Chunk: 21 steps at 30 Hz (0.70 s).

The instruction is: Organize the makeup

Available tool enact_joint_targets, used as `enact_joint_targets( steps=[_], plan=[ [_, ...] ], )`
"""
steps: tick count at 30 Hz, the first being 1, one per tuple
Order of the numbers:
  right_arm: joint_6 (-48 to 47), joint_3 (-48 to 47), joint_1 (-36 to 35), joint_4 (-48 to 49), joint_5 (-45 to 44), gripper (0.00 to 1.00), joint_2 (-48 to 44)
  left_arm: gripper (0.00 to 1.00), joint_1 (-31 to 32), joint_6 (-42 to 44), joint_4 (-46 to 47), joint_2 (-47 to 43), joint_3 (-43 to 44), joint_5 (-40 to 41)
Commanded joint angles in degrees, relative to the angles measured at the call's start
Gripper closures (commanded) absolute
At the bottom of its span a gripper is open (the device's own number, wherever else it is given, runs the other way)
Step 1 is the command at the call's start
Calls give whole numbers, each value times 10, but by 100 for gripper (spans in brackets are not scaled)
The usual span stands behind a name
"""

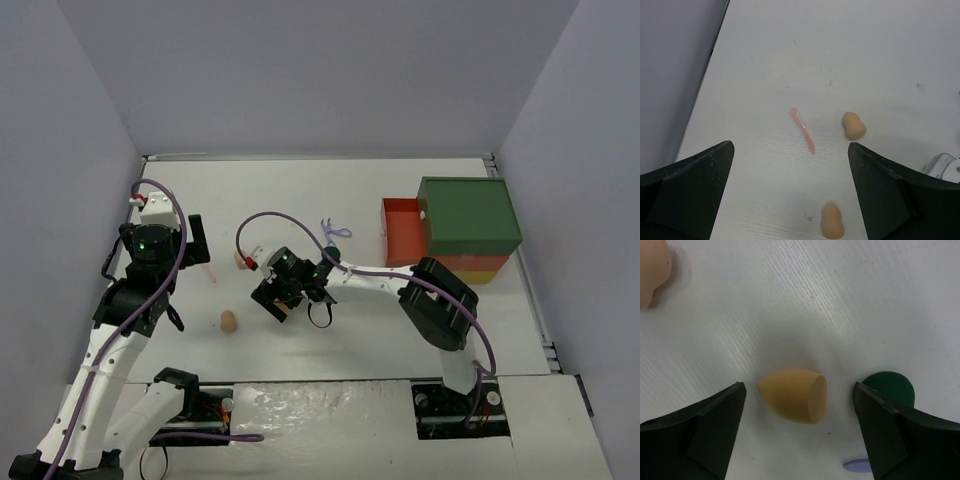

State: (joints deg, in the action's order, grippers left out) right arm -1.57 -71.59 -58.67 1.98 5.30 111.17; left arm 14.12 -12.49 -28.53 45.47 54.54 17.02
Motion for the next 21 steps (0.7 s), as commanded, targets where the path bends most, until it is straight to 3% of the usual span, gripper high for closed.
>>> enact_joint_targets(
  steps=[1,4,7,9,15,21],
  plan=[
    [-2,-10,-7,47,12,27,-1,3,-7,-3,16,7,15,7],
    [-3,-12,-11,49,13,49,-5,3,-8,-3,17,7,14,5],
    [-4,-14,-13,48,5,81,-21,3,-8,-2,18,8,14,3],
    [-5,-15,-13,48,-8,95,-35,3,-8,-3,18,9,14,2],
    [-3,-1,-3,31,-85,100,-125,3,-8,-3,18,11,14,1],
    [36,31,54,-11,-289,100,-284,3,-9,-3,18,12,14,-2]
  ],
)
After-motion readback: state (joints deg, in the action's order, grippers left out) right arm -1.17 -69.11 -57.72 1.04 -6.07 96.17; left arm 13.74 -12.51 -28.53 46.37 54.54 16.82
